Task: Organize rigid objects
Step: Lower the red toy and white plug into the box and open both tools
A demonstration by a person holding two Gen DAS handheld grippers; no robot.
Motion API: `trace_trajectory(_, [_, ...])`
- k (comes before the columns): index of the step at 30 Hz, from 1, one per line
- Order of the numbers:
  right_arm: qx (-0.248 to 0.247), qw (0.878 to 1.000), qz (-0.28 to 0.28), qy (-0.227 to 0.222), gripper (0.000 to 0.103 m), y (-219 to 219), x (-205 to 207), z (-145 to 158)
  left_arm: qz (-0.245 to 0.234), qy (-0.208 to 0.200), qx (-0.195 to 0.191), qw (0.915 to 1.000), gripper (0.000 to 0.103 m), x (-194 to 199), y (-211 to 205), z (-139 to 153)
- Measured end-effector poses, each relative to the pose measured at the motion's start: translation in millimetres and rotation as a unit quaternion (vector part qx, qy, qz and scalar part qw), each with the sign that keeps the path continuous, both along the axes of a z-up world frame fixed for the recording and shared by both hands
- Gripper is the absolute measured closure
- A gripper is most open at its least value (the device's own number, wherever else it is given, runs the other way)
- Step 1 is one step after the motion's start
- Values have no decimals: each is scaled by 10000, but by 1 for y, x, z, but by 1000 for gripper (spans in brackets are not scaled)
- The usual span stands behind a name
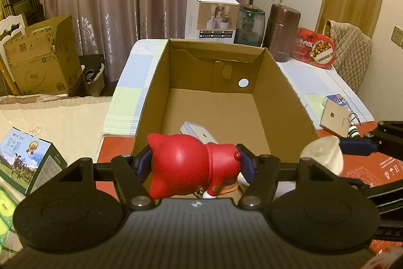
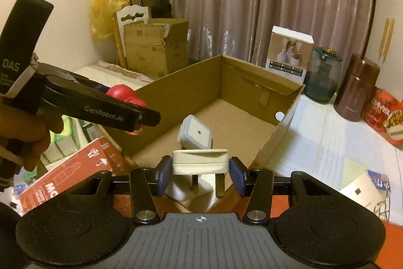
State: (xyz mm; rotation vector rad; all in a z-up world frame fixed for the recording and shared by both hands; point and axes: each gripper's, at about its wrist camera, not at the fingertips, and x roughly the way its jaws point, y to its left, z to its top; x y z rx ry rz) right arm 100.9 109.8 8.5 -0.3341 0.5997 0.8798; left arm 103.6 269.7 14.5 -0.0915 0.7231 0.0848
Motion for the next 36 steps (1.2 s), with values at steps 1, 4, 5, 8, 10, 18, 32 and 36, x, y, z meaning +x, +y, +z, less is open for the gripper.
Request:
trace_trajectory(1, [-12,10000,16,-9,57,2,1,-2,3,7,-1,10000,40,0,0,-1])
trace_trajectory(4, [-109,9999,28,11,57,9,8,-10,9,29,10,10000,40,2,1,-3])
trace_trajectory(5, [-176,9998,43,-15,57,11,9,-13,1,31,18,10000,40,3,2,-4])
trace_trajectory(8, [-228,9997,56,14,57,13,12,-21,-14,44,44,10000,40,4,3,-5])
trace_trajectory(10, [-200,9998,73,15,57,12,13,-23,-19,44,48,10000,40,4,4,-6])
trace_trajectory(18, [-228,9996,105,88,57,14,14,-26,-12,113,43,9999,39,6,6,-11])
trace_trajectory(32, [-76,9988,202,450,57,23,24,-31,25,204,42,9998,39,8,8,-18])
trace_trajectory(36, [-36,9985,250,492,57,23,25,-31,67,127,-9,9999,40,6,10,-16])
